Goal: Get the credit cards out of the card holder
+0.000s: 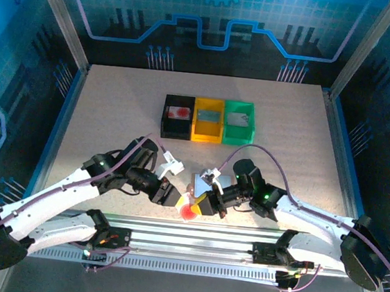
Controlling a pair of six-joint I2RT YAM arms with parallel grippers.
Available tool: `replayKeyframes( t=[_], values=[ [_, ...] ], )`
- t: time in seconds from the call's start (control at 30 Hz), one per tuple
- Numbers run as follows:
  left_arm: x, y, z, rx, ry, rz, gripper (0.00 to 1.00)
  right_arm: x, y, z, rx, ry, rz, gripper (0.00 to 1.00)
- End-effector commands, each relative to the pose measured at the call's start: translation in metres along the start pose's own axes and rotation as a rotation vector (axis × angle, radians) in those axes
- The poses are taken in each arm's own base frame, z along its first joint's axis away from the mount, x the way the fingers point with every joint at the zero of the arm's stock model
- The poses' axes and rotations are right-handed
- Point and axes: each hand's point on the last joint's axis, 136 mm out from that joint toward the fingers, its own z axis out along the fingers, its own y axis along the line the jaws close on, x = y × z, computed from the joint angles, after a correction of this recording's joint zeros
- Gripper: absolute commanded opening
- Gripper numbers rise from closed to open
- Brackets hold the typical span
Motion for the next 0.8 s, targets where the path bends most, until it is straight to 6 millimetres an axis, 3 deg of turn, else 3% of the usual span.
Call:
replayKeyframes(
  t=[0.0, 0.23, 0.33, 0.4, 0.5, 0.77],
  values=[
    [0.002, -0.007, 0.002, 0.057, 0.022, 0.009, 0.23, -0.007, 0.008, 0.003, -0.015, 0.002, -0.035, 0.0],
    [0.004, -0.008, 0.003, 0.068, 0.024, 0.008, 0.01, -0.008, 0.009, 0.002, -0.007, -0.002, -0.038, 0.0],
    [0.002, -0.007, 0.0, 0.052, 0.004, 0.016, 0.0, -0.01, 0.007, -0.001, 0.023, -0.019, -0.048, 0.01],
    [-0.001, -0.006, -0.002, 0.035, -0.024, 0.012, 0.0, -0.014, 0.004, -0.007, 0.065, -0.048, -0.053, 0.19],
    [-0.013, -0.002, -0.01, -0.016, -0.112, -0.01, 0.0, -0.02, 0.002, -0.02, 0.115, -0.097, -0.062, 0.37],
    [-0.05, 0.009, -0.045, -0.064, -0.508, -0.138, 0.0, -0.04, -0.008, -0.065, 0.185, -0.327, -0.034, 0.51]
  ],
)
